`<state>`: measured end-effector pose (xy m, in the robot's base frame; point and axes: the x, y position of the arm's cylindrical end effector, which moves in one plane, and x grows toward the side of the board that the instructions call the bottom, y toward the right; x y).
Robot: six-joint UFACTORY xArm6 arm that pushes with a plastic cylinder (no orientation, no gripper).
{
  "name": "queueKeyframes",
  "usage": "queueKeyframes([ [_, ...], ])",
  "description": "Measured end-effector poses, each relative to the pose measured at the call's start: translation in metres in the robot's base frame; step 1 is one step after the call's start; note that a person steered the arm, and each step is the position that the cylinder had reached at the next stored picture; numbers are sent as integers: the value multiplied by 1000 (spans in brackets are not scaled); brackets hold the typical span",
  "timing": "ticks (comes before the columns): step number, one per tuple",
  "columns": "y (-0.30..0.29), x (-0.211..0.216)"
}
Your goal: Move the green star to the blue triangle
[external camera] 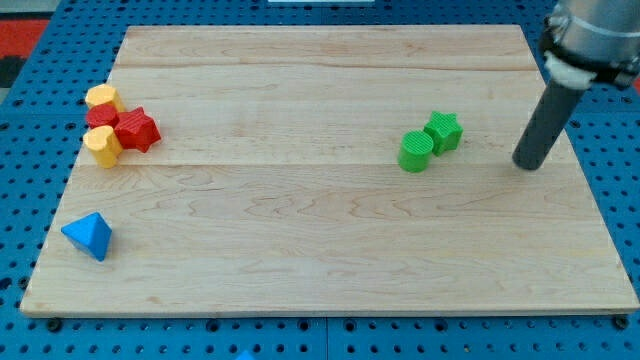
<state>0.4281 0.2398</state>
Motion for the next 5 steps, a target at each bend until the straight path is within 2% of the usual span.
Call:
queueKeyframes([
  [1,-4,-46],
  [3,-140,8],
  [4,-163,17],
  [5,-166,8],
])
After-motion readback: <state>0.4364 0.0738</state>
